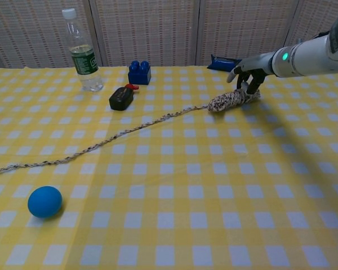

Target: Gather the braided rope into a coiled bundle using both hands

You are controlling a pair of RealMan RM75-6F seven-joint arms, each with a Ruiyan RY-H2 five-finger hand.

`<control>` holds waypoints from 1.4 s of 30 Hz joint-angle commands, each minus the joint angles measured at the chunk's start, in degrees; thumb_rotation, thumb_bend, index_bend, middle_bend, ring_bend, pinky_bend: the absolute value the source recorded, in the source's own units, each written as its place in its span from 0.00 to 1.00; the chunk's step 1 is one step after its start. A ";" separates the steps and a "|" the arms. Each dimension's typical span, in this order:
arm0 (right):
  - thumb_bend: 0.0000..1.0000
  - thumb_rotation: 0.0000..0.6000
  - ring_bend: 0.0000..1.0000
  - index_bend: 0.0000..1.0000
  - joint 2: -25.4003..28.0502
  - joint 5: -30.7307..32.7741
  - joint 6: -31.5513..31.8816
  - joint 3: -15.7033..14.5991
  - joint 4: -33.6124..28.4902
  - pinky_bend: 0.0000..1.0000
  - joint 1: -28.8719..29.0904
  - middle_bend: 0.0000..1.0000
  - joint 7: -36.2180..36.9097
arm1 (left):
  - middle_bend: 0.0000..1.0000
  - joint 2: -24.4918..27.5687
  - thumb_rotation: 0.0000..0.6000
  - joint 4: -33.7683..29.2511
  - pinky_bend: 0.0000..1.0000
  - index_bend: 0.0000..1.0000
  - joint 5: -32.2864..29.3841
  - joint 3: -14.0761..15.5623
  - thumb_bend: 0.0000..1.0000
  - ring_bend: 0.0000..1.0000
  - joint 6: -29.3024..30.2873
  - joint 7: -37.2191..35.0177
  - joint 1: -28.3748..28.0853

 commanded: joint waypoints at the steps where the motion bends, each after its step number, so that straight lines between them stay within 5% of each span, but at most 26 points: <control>1: 0.73 1.00 0.09 0.10 0.54 -0.46 0.13 -0.48 -0.94 0.18 -0.02 0.25 0.23 | 0.08 -0.07 1.00 0.10 0.07 0.11 0.06 0.01 0.36 0.06 -0.05 -0.10 0.00; 11: 0.72 1.00 0.09 0.10 8.79 -6.37 6.84 -1.56 -15.23 0.18 -4.51 0.27 2.46 | 0.08 -0.58 1.00 0.70 0.07 0.11 0.70 -0.05 0.36 0.06 -0.75 -0.89 -0.50; 13: 0.61 1.00 0.09 0.10 8.68 -6.96 8.69 -1.53 -15.75 0.18 -5.05 0.26 2.42 | 0.08 -0.69 1.00 0.69 0.07 0.11 0.91 -0.04 0.36 0.06 -0.79 -0.91 -0.59; 15: 0.27 1.00 0.09 0.10 7.67 -7.35 11.48 -1.33 -15.65 0.18 -5.45 0.22 1.74 | 0.08 -0.72 1.00 0.61 0.07 0.11 1.07 0.02 0.36 0.06 -0.79 -0.92 -0.59; 18: 0.13 1.00 0.09 0.10 6.01 -6.81 14.12 -0.84 -14.79 0.18 -5.58 0.20 0.36 | 0.08 -0.65 1.00 0.54 0.07 0.11 1.01 0.01 0.36 0.06 -0.74 -1.03 -0.51; 29: 0.05 1.00 0.09 0.15 1.00 -3.19 16.82 0.51 -12.20 0.18 -4.80 0.22 -5.90 | 0.08 -0.76 1.00 1.10 0.07 0.11 0.93 0.10 0.36 0.06 -0.79 -1.74 -0.31; 36: 0.22 1.00 0.09 0.24 -0.49 -0.57 16.20 1.25 -10.93 0.18 -3.83 0.23 -9.84 | 0.08 -0.96 1.00 1.57 0.07 0.11 0.88 0.09 0.36 0.06 -0.81 -2.07 -0.25; 42: 0.23 1.00 0.09 0.25 -1.84 2.18 15.53 1.52 -9.29 0.18 -3.26 0.24 -12.93 | 0.08 -1.10 1.00 1.97 0.07 0.11 0.80 0.16 0.36 0.06 -0.82 -2.21 -0.11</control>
